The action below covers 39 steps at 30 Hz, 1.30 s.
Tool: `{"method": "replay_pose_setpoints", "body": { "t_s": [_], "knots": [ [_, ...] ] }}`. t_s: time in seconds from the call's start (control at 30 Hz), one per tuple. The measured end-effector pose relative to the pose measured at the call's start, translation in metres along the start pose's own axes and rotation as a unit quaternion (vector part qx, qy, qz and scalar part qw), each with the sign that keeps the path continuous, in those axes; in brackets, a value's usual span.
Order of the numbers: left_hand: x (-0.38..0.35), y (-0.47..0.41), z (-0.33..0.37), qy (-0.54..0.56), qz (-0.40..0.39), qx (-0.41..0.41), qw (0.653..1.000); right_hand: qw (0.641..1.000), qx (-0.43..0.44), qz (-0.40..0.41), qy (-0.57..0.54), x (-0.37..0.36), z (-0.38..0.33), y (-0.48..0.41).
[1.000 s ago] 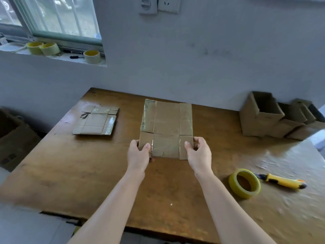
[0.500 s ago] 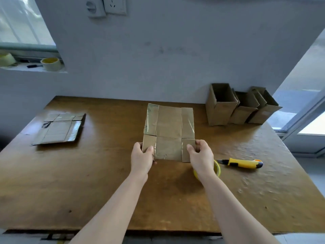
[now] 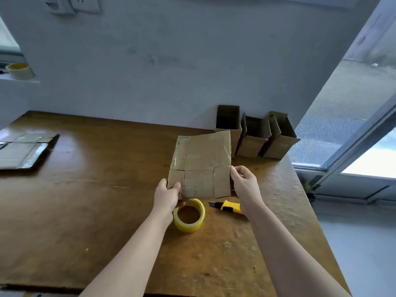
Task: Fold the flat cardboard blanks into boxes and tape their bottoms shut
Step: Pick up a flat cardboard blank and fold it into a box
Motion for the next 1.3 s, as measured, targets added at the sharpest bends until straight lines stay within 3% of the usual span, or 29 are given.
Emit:
{"method": "replay_pose_setpoints", "body": {
  "t_s": [0.13, 0.3, 0.37, 0.47, 0.6, 0.67, 0.83, 0.93, 1.0, 1.07, 1.17, 1.3],
  "knots": [
    [-0.021, -0.020, -0.002, 0.001, -0.023, 0.030, 0.999, 0.996, -0.025, -0.060, -0.054, 0.008, -0.003, -0.020],
    [-0.046, -0.036, 0.003, -0.027, -0.076, 0.067, 0.995, 0.996, -0.019, -0.089, 0.003, 0.017, -0.012, -0.047],
    [-0.053, -0.045, 0.006, -0.111, -0.065, 0.048, 0.991, 0.997, -0.010, -0.075, 0.025, 0.020, -0.015, -0.058],
    [-0.065, -0.045, 0.022, -0.318, -0.040, -0.053, 0.946, 0.997, 0.002, -0.055, 0.058, 0.019, -0.016, -0.068],
    [-0.114, -0.012, 0.042, -0.228, -0.218, -0.137, 0.939, 0.996, -0.007, -0.055, 0.071, 0.015, -0.011, -0.074],
    [-0.128, -0.006, 0.044, -0.252, -0.250, -0.142, 0.924, 0.995, -0.015, -0.071, 0.073, 0.011, -0.009, -0.078],
    [-0.130, 0.000, 0.048, -0.342, -0.166, -0.121, 0.917, 0.986, -0.037, -0.116, 0.114, 0.004, -0.004, -0.080],
    [-0.131, 0.002, 0.047, -0.426, -0.106, -0.150, 0.886, 0.978, -0.054, -0.150, 0.131, 0.004, 0.002, -0.079],
    [-0.127, -0.006, 0.044, -0.465, -0.083, -0.144, 0.870, 0.972, -0.079, -0.154, 0.158, 0.002, 0.008, -0.081],
    [-0.123, -0.010, 0.040, -0.462, -0.057, -0.132, 0.875, 0.964, -0.094, -0.134, 0.211, 0.010, 0.014, -0.084],
    [-0.120, -0.011, 0.042, -0.454, -0.043, -0.144, 0.878, 0.957, -0.037, -0.081, 0.277, 0.022, 0.014, -0.098],
    [-0.103, -0.020, 0.047, -0.382, -0.017, -0.117, 0.916, 0.975, 0.070, -0.050, 0.206, 0.024, 0.003, -0.106]
  ]
}}
Point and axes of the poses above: each hand's wrist, its own y-axis away from the middle knuckle, its own x-axis out of the back of the hand, z = x × y, the point moved 6 cm from there along -y, towards the middle knuckle, and after that the axes turned 2 degrees about y, right-handed, at the moved point
